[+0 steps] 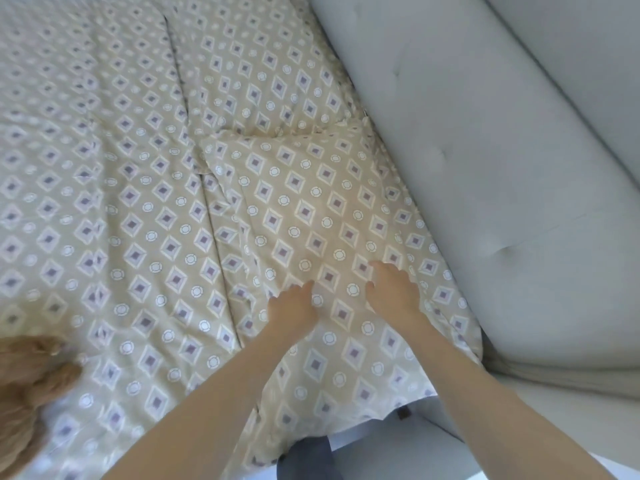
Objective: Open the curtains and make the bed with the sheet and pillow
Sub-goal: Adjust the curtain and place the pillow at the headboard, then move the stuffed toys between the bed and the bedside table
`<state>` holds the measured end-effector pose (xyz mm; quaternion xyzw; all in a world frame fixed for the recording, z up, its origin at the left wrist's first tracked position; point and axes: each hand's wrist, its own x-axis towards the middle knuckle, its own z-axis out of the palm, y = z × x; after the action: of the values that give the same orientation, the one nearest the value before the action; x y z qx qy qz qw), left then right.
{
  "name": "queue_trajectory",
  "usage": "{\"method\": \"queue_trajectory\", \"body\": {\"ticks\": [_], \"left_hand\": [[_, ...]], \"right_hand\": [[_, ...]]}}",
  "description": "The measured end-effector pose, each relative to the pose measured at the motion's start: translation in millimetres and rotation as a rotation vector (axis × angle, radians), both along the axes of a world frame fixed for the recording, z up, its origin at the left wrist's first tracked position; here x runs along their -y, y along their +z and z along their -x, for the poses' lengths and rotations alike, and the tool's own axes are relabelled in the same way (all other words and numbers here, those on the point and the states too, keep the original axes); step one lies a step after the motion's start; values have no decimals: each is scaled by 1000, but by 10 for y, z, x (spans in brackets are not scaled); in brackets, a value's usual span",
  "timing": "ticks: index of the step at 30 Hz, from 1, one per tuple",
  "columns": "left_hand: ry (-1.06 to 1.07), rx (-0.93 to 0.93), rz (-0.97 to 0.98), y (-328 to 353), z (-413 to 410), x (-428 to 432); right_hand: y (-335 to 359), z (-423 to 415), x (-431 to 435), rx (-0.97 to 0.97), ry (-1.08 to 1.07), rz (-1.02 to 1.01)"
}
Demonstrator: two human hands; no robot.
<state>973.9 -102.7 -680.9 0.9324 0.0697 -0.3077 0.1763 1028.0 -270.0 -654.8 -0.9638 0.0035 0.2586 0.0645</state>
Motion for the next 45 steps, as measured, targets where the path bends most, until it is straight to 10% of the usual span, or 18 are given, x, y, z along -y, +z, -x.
{"method": "queue_trajectory", "body": {"ticks": [18, 45], "left_hand": [[563, 335, 442, 1812, 1548, -2113], [1223, 150, 266, 1602, 3719, -5017]], "right_hand": [[1829, 1688, -1765, 252, -79, -327], [1303, 2634, -5149, -499, 399, -439]]}}
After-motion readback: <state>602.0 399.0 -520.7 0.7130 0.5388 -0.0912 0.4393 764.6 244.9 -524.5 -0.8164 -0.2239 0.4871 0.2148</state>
